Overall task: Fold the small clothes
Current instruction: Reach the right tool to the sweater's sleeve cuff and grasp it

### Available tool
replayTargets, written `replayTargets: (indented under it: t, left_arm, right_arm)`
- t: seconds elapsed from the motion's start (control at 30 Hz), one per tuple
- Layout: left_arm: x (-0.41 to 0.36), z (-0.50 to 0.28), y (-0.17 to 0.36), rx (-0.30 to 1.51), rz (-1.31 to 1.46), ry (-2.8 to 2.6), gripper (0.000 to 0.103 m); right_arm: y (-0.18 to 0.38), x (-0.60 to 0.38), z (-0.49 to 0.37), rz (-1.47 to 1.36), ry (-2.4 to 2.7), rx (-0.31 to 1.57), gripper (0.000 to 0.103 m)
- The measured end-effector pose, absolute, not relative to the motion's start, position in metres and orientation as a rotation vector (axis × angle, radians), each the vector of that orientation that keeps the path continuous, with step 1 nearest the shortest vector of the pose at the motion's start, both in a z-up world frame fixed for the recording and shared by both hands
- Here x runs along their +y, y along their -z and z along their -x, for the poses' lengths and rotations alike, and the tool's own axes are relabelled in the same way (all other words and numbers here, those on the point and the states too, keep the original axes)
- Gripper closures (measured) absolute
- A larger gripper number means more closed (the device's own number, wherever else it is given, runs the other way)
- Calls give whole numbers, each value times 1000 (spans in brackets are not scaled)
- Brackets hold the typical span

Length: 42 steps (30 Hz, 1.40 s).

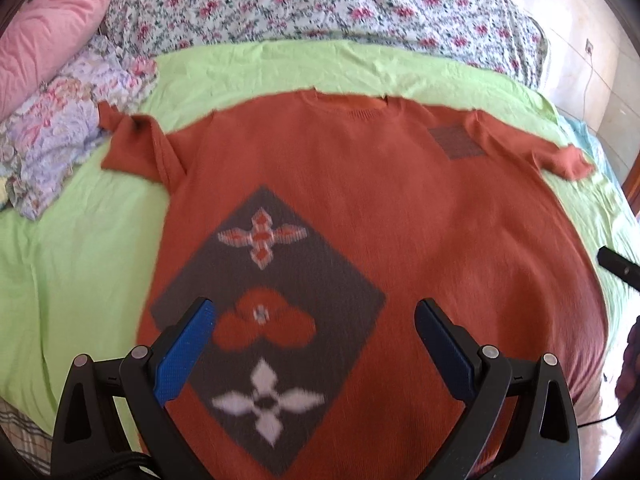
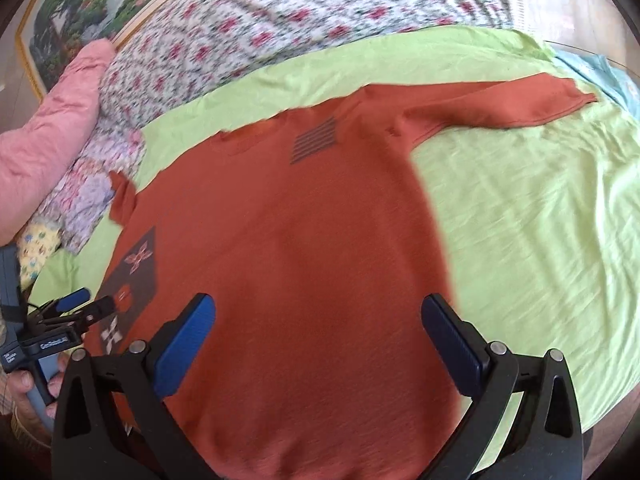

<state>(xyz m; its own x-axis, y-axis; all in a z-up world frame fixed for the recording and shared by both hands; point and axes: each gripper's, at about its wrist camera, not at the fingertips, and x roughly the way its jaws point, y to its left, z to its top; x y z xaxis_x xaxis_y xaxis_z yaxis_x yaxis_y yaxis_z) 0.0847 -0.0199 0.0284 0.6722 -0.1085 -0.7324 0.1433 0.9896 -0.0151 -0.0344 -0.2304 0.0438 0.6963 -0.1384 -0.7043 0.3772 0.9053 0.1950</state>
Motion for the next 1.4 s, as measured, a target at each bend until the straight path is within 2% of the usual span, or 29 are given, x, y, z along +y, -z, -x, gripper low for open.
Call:
replayTargets:
  t: [0.33, 0.43, 0.5, 0.57, 0.63, 0.8, 0.87, 0.93, 0.97, 1.0, 1.03, 1.17, 1.4]
  left_arm:
    - [-27, -132, -47, 855, -18, 92, 3]
    - [-35, -144, -43, 878, -50, 85, 3]
    - [-39, -149, -39, 887, -63, 76, 3]
    - [-42, -157, -33, 908, -66, 71, 3]
    - [-45, -164, -27, 929, -71, 67, 3]
    - [-56, -175, -17, 952, -110, 69, 3]
    - [-58, -178, -13, 962, -115, 72, 3]
    - [-60, -181, -10, 972, -116, 74, 3]
    - [-60, -182, -9, 976, -111, 77, 3]
    - [-60, -184, -8, 980, -101, 85, 3]
    - [-60, -185, -8, 982, -94, 91, 3]
    - [-58, -190, -9, 963, -90, 91, 3]
    - [-44, -187, -11, 964, -4, 125, 3]
  right_arm:
    - [-78, -423, 41, -474, 557, 663, 1]
    - [-85, -478, 44, -490, 627, 626, 10]
    - [-82, -509, 38, -523, 678, 633, 23]
    - [-77, -540, 30, -563, 720, 645, 30]
    - [-74, -568, 27, -596, 759, 652, 33]
    - [-61, -628, 14, -683, 832, 656, 51]
    - [-57, -648, 5, -697, 849, 661, 54]
    - [-54, -661, -1, -695, 866, 663, 61]
    - [-53, -665, -2, -688, 875, 665, 73]
    - [-53, -668, -4, -676, 890, 672, 91]
    - [-55, -669, -5, -661, 899, 675, 95]
    - [-79, -640, -10, -579, 837, 627, 95]
    - [-130, -517, -67, -481, 474, 598, 95]
